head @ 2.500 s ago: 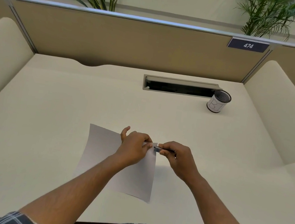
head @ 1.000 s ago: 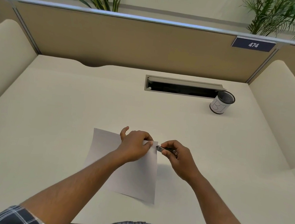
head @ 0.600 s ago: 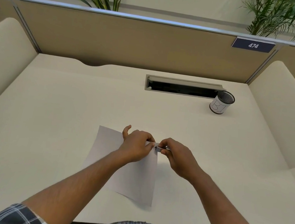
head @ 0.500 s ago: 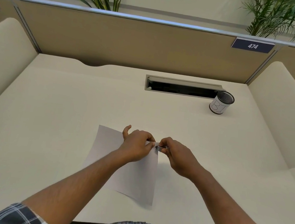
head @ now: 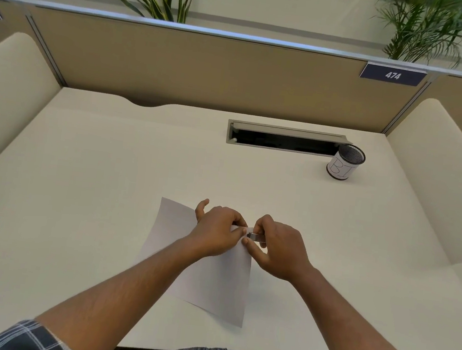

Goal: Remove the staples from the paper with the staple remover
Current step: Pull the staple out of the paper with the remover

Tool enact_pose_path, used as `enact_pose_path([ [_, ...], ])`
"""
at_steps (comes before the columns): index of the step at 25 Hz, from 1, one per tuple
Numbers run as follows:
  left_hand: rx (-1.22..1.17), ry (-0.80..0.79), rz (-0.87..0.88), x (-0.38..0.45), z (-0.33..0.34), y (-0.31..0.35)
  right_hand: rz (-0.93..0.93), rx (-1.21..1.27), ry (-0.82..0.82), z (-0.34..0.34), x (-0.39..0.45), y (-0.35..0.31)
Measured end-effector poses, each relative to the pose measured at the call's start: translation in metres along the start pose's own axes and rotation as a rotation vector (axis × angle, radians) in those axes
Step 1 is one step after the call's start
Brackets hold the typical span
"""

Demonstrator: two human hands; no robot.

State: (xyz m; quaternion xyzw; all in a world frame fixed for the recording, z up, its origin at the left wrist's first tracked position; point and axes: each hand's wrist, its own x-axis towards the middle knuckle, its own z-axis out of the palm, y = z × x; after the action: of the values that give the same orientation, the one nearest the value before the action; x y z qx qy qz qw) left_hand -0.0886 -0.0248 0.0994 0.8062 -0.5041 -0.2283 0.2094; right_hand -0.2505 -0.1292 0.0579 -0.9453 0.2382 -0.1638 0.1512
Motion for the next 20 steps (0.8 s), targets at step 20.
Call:
enact_pose_path([
  [20,-0.051,-0.009,-0.012,-0.006,0.005,0.01,0.09,-0.045,0.032,0.003,0.0,-0.01],
])
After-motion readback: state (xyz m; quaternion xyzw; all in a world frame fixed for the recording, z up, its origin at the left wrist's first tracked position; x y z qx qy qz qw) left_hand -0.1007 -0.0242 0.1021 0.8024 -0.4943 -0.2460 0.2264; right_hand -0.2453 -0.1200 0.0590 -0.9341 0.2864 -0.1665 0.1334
